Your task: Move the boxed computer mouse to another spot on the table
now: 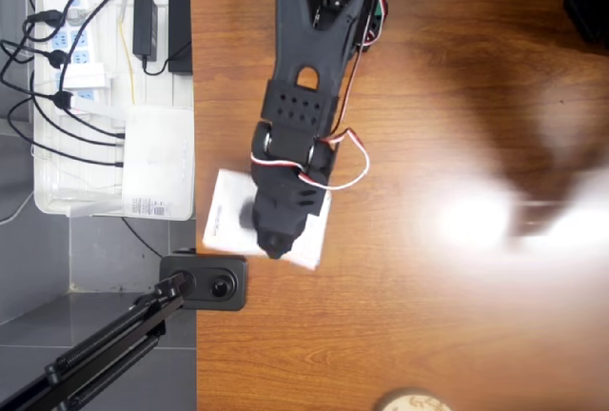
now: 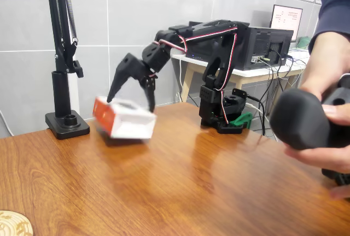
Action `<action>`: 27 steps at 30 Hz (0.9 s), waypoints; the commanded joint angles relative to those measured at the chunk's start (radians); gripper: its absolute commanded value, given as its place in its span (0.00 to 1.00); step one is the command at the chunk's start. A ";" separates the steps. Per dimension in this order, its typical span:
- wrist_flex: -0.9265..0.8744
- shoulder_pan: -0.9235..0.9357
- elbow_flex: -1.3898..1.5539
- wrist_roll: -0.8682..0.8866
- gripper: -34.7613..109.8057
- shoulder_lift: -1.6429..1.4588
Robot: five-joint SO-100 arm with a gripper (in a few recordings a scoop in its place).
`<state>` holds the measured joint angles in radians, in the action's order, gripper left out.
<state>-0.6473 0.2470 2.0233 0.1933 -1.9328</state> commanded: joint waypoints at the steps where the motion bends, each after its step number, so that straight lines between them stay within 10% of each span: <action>1: -0.003 0.008 -0.021 -0.011 0.98 -0.028; 12: 0.379 0.023 -0.150 0.052 0.90 -0.104; 17: 0.637 0.057 -0.273 0.216 0.26 -0.089; 27: 1.632 0.051 -0.500 0.264 0.24 0.166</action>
<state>0.7685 0.2991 1.6536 0.5093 -1.8086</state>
